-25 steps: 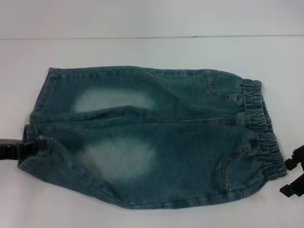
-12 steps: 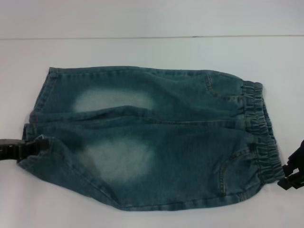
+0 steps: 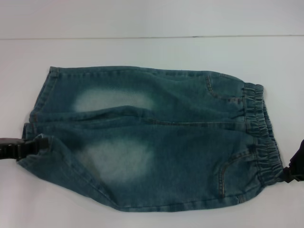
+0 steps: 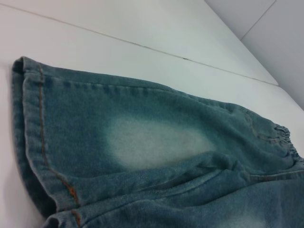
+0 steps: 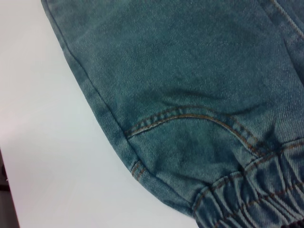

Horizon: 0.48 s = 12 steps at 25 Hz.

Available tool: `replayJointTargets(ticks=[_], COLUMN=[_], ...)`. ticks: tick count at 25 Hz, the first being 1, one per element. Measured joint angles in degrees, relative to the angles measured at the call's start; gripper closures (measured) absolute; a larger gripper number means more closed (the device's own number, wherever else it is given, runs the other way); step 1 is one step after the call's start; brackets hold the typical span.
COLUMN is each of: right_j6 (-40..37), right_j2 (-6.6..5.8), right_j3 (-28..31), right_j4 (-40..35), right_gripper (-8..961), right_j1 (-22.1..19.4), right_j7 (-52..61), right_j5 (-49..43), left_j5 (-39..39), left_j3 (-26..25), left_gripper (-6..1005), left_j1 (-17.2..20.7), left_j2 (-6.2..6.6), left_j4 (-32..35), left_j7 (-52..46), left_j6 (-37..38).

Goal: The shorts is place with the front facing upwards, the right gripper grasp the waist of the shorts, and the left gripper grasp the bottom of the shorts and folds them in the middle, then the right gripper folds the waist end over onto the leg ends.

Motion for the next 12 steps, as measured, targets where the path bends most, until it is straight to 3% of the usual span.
replayJointTargets(ticks=[2,7,12], right_j6=[0.03,0.43,0.26], right_j2=[0.0,-0.17,-1.51], right_j3=[0.14,1.92,7.13], right_j4=[0.0,0.01,0.81], right_gripper=[938,930,922], right_j1=[-0.05,-0.43,-1.76], right_j7=[-0.13,-0.57,-2.31], right_j5=[0.12,1.18,5.89], left_j5=[0.0,-0.62,-1.61], left_j3=[-0.05,-0.79,-3.75], left_gripper=[997,997,997], left_j1=[0.07,0.19,-0.03], left_j2=[0.04,0.34,1.2], left_j4=[0.04,0.39,0.43], left_j7=[0.0,-0.15,-0.32], left_j6=[0.05,0.78,1.81])
